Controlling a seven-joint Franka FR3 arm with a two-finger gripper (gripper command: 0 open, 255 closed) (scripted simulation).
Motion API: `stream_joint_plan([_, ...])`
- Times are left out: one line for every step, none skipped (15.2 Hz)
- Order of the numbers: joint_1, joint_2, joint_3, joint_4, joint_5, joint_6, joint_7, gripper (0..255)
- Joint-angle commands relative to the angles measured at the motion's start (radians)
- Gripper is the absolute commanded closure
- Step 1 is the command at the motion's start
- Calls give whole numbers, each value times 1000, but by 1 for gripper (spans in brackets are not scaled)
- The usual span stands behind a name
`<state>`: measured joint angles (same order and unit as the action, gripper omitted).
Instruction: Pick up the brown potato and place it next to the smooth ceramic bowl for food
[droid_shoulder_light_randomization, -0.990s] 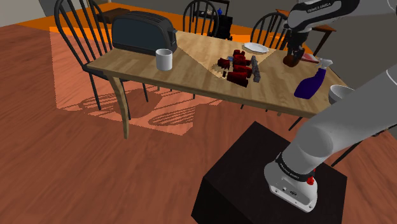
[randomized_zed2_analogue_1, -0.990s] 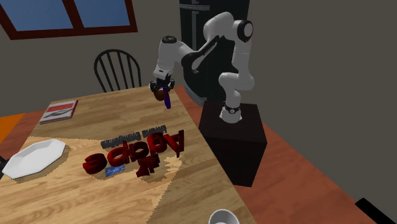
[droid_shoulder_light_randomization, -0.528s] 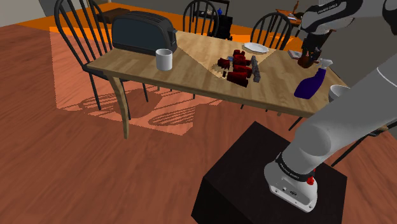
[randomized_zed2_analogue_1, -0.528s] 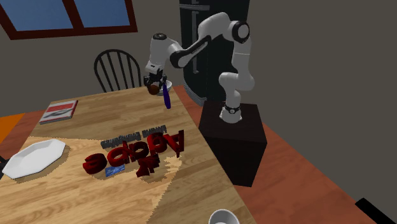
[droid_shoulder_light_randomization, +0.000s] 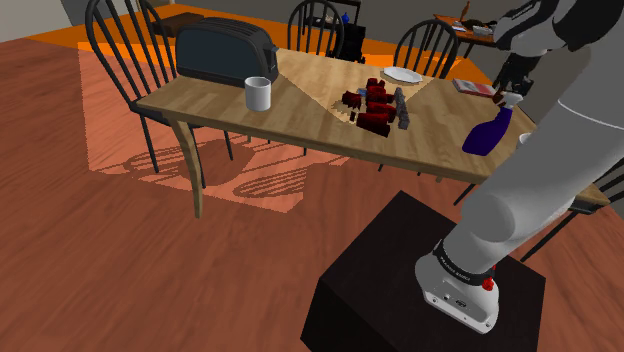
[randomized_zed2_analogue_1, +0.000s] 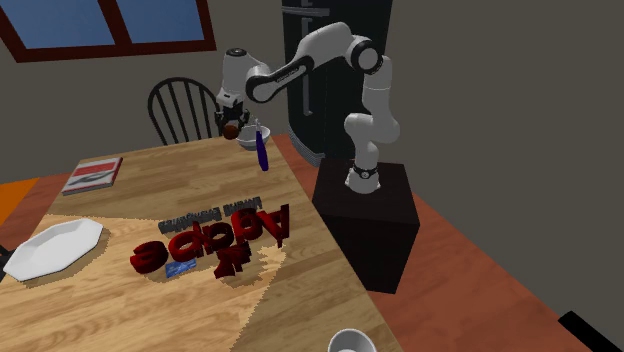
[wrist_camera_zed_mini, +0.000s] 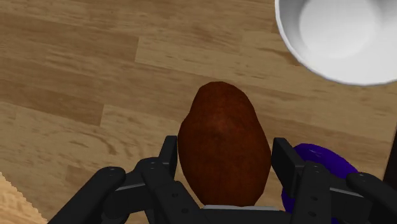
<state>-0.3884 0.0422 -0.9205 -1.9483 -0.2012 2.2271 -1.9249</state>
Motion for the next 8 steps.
stream_joint_plan([-54, 87, -28, 58, 115, 12, -129, 255])
stream_joint_plan([-61, 90, -21, 48, 117, 25, -129, 255])
stream_joint_plan([-65, 95, -18, 39, 121, 38, -130, 255])
stream_joint_plan([-67, 101, -16, 29, 126, 51, -132, 255])
stream_joint_plan([-70, 106, -15, 20, 131, 64, -134, 255])
stream_joint_plan([-72, 112, -13, 12, 136, 76, -136, 255])
stream_joint_plan([-74, 119, -12, 3, 142, 89, -138, 255])
stream_joint_plan([-77, 125, -10, -5, 148, 102, -140, 255])
